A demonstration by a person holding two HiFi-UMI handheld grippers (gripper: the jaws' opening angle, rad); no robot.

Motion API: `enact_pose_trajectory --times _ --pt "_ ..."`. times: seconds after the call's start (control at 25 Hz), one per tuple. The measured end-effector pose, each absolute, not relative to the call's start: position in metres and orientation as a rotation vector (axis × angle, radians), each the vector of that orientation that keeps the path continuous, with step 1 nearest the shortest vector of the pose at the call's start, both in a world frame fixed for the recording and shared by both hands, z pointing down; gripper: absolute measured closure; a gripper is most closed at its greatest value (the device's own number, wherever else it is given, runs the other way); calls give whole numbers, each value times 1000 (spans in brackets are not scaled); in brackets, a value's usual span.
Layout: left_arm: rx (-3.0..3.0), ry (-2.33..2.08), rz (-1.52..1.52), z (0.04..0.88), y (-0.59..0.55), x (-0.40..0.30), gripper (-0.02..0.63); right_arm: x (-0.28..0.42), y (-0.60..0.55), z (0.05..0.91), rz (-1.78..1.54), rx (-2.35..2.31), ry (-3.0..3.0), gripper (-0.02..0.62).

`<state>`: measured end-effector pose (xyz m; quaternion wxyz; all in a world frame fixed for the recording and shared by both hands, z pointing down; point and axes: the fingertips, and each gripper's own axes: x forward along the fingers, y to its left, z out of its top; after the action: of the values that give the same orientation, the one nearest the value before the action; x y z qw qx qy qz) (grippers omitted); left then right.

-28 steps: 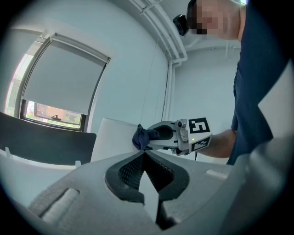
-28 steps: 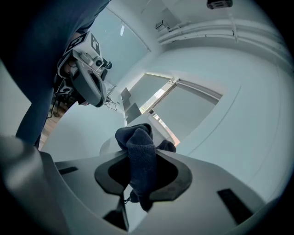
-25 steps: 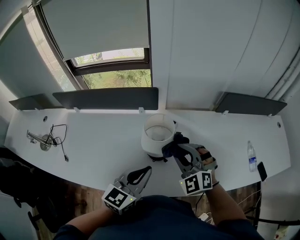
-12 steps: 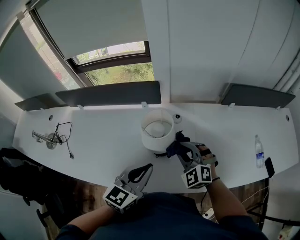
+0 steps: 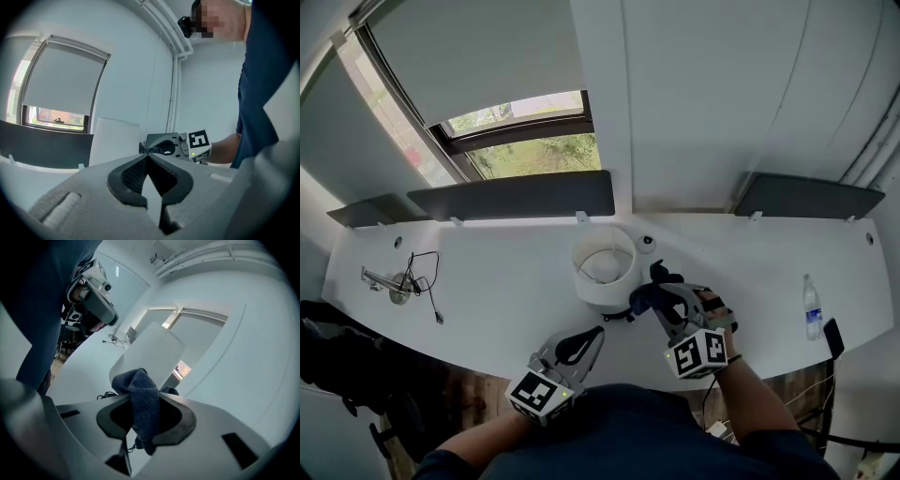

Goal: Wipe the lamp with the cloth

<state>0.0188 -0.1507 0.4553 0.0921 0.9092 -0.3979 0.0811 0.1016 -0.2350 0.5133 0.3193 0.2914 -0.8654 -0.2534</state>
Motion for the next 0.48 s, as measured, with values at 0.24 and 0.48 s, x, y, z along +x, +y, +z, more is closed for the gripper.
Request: enact_pose_trajectory --times 0.24,0.48 --pt "2706 -1176 202 449 -157 29 600 109 -245 441 -751 867 -2363 492" --pt "2718 -1180 221 449 -161 35 600 107 -262 411 -829 890 -2380 492"
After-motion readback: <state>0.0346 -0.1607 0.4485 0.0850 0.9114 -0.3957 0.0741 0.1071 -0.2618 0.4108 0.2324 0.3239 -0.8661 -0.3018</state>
